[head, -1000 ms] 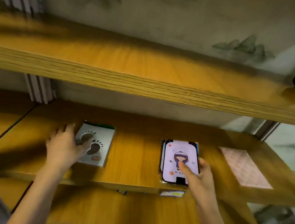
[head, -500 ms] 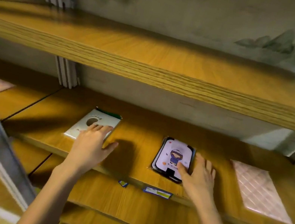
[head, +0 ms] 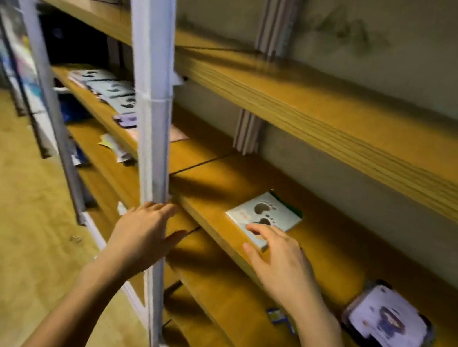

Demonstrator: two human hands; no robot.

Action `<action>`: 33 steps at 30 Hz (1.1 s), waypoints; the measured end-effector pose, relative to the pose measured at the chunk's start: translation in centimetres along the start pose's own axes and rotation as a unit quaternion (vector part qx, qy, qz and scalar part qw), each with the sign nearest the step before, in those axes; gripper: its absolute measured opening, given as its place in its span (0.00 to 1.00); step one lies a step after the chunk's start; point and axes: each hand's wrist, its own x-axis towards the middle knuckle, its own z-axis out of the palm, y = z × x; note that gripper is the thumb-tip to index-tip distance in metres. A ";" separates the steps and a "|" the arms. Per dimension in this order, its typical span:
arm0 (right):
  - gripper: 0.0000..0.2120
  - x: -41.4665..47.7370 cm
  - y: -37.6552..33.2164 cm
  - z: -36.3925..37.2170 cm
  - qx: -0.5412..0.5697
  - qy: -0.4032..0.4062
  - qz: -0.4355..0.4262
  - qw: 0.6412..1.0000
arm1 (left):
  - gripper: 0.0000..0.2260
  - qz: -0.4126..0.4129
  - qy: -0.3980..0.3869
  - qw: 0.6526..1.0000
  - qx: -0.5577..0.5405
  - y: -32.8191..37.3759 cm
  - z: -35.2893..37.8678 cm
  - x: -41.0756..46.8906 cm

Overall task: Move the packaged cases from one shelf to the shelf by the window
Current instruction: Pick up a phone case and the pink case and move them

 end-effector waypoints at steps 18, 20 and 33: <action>0.20 13.4 -20.4 13.4 0.021 -0.066 -0.084 0.994 | 0.20 -0.029 0.003 0.999 0.034 -24.5 -7.1 1.7; 0.20 15.1 -22.1 14.7 0.020 -0.063 -0.080 0.995 | 0.20 -0.018 -0.005 0.999 0.047 -27.0 -7.7 2.4; 0.22 26.4 -25.5 18.6 -0.017 -0.046 0.043 0.998 | 0.21 0.020 -0.022 1.000 0.004 -36.4 -6.5 11.4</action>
